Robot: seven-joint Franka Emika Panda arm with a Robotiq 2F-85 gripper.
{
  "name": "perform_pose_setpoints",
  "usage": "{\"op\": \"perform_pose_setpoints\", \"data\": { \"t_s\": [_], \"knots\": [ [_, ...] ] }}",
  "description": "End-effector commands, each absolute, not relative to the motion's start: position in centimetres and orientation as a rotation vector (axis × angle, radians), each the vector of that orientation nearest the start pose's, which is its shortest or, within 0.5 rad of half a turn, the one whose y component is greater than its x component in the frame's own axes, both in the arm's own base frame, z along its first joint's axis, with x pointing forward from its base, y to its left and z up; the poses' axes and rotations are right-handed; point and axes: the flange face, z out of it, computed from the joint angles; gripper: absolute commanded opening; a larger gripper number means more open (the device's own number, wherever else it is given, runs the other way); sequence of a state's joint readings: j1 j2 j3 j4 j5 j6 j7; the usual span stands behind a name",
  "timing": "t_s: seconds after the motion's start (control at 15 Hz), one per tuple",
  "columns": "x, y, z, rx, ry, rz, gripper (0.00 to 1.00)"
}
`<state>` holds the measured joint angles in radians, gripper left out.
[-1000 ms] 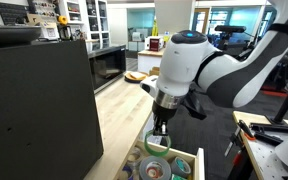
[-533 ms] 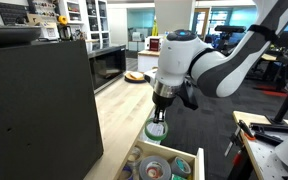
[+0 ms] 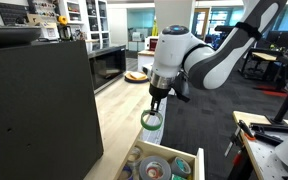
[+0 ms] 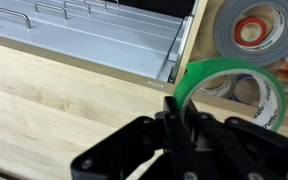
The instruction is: Remove the green tape from the drawer and put it on the counter
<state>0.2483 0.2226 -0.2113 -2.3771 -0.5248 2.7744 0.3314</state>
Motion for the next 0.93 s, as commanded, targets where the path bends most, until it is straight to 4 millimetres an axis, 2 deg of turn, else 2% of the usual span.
{"op": "perform_pose_setpoints", "data": {
  "t_s": [0.0,0.47,0.6,0.87],
  "knots": [
    [52.9,3.8,23.9,-3.331,-0.274,-0.354,0.07],
    [55.2,3.2,20.8,-3.294,-0.200,-0.270,0.07],
    [56.8,3.7,20.8,-3.286,-0.183,-0.257,0.07],
    [61.1,5.8,22.4,-3.260,-0.174,-0.275,0.07]
  ]
}}
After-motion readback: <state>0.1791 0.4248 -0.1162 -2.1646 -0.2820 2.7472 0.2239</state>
